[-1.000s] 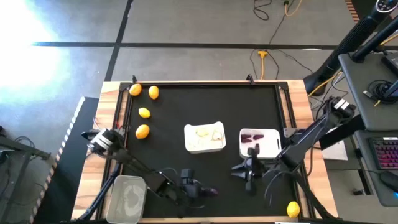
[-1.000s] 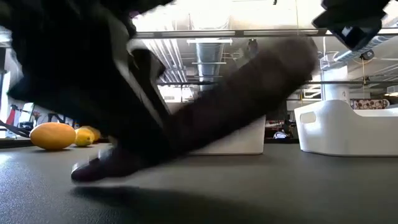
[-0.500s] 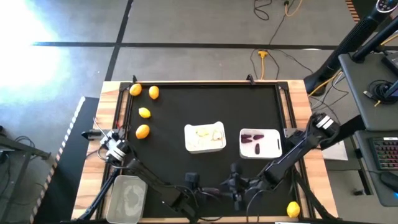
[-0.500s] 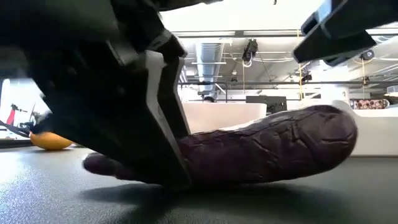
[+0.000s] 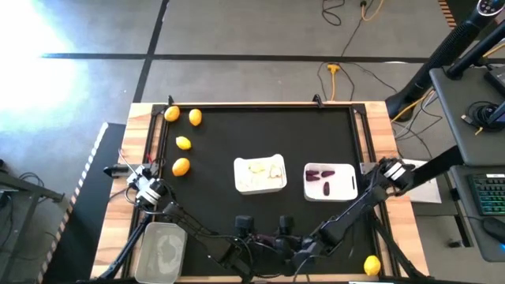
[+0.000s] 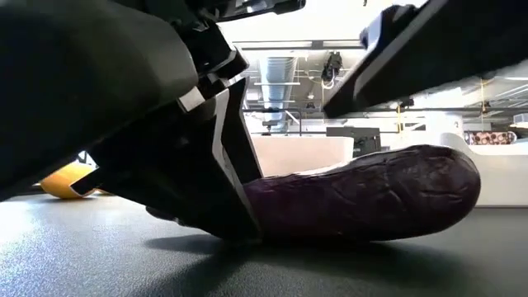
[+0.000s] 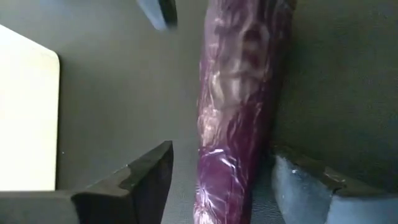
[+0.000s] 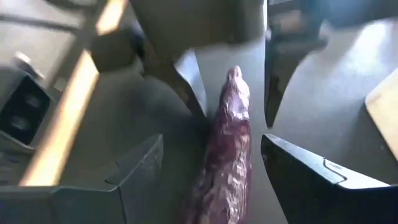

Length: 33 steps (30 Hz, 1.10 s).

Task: Sort produce into baskets
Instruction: Put the eggplant into the right white bin

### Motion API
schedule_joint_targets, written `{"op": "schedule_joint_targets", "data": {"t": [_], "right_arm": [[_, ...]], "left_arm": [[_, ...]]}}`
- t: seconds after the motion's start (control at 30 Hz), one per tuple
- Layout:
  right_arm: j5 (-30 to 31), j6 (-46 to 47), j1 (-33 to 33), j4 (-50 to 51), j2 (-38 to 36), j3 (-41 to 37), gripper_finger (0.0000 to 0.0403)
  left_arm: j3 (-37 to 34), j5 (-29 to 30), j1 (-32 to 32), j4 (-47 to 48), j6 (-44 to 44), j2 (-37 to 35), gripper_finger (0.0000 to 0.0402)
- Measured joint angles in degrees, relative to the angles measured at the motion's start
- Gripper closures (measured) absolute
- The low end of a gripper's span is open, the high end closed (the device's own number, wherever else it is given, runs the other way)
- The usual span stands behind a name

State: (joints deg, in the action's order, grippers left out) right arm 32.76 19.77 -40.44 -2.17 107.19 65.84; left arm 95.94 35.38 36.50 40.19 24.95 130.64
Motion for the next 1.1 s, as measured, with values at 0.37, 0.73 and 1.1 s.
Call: {"op": "schedule_joint_targets", "data": {"t": [0.37,0.73,1.1], "right_arm": [[0.2,5.0,1.9,7.3,8.5,5.3,0.0164],[-2.3,3.5,2.5,17.6,3.8,8.4,0.0228],[2.7,24.1,2.4,65.4,-9.6,10.7,0.0222]], "left_arm": [[-0.1,0.0,1.6,-0.1,0.0,-0.8,0.0166],[6.2,-0.2,3.9,13.6,4.3,-1.2,0.0166],[12.3,3.3,6.9,26.8,17.3,-1.4,0.0166]]}}
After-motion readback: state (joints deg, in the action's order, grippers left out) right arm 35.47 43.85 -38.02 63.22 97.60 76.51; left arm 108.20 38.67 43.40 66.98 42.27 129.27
